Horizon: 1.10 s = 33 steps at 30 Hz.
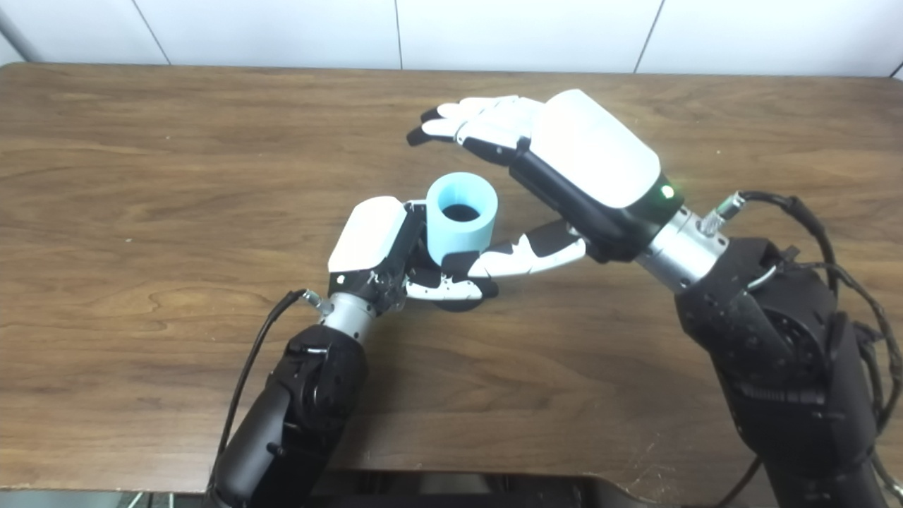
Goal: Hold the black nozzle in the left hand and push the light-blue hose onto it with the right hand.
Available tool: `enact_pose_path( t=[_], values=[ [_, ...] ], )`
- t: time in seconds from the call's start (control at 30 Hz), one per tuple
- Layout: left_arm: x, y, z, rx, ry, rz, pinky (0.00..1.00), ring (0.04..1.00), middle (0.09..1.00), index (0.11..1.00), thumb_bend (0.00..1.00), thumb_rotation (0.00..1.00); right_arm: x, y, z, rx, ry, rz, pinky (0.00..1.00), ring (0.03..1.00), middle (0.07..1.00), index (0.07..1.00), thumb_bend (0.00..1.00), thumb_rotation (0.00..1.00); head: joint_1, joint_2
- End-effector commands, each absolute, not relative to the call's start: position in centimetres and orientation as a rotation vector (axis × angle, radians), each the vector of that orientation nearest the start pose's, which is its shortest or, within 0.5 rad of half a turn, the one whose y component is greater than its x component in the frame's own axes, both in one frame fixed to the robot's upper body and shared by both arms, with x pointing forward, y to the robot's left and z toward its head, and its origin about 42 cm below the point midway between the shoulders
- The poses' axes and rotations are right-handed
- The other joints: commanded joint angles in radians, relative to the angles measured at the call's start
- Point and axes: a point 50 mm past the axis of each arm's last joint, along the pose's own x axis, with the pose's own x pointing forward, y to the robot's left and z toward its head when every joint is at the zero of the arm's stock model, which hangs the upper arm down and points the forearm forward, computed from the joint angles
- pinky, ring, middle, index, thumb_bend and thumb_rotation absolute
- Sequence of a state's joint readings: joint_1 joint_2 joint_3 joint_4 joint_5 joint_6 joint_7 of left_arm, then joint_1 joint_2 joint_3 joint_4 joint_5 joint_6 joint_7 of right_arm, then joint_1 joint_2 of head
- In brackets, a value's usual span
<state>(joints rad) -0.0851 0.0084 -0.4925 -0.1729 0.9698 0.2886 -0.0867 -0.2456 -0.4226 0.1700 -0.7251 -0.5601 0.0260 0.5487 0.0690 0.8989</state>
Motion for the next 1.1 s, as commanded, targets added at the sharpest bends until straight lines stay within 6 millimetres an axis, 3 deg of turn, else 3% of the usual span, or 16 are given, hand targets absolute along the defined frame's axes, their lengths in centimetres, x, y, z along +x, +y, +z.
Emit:
enact_pose_path(
  t=[0.0,0.17,0.3,0.33,0.37,0.47,0.53,0.7,1.07],
  values=[
    [26.5,9.4,11.2,1.004,-0.007,-0.373,0.46,0.515,0.503,0.484,0.52,0.0,25.5,-21.2,32.3,-1.144,-0.78,0.497,0.81,0.862,0.86,0.823,0.49,0.68,0.001,0.0],
    [26.5,9.4,11.4,0.974,-0.033,-0.345,0.46,0.51,0.482,0.489,0.52,0.0,25.6,-21.3,32.0,-1.133,-0.778,0.496,0.81,0.86,0.859,0.825,0.48,0.66,0.003,-0.003],
    [26.5,9.5,11.9,0.977,-0.052,-0.331,0.5,0.562,0.463,0.514,0.52,0.0,25.6,-21.3,31.8,-1.152,-0.778,0.491,0.81,0.86,0.861,0.832,0.47,0.69,0.003,-0.005],
    [26.5,9.5,12.0,0.981,-0.056,-0.33,0.52,0.59,0.571,0.603,0.75,0.0,25.6,-21.2,31.8,-1.154,-0.776,0.492,0.81,0.861,0.863,0.836,0.48,0.7,0.003,-0.005],
    [26.5,9.6,12.1,0.99,-0.06,-0.332,0.54,0.61,0.619,0.643,0.83,0.0,25.5,-21.2,31.8,-1.152,-0.772,0.492,0.81,0.863,0.865,0.839,0.48,0.71,0.002,-0.005],
    [26.6,9.7,12.4,1.033,-0.065,-0.345,0.7,0.737,0.749,0.752,0.93,0.04,25.5,-21.1,31.8,-1.139,-0.767,0.492,0.81,0.865,0.868,0.84,0.49,0.7,0.002,-0.004],
    [26.6,9.7,12.4,1.055,-0.068,-0.355,0.82,0.824,0.825,0.818,0.96,0.09,25.5,-21.1,31.8,-1.135,-0.764,0.49,0.81,0.868,0.872,0.841,0.49,0.7,0.002,-0.004],
    [26.7,9.8,12.5,1.085,-0.081,-0.363,0.98,0.928,0.916,0.894,1.0,0.16,25.5,-21.2,31.7,-1.139,-0.768,0.485,0.81,0.87,0.873,0.847,0.48,0.72,0.0,-0.004],
    [26.8,10.0,12.7,1.09,-0.091,-0.366,1.0,1.0,0.993,0.984,1.0,0.18,25.4,-21.7,31.3,-1.129,-0.747,0.482,0.81,0.865,0.867,0.844,0.48,0.76,0.002,-0.005]
  ],
)
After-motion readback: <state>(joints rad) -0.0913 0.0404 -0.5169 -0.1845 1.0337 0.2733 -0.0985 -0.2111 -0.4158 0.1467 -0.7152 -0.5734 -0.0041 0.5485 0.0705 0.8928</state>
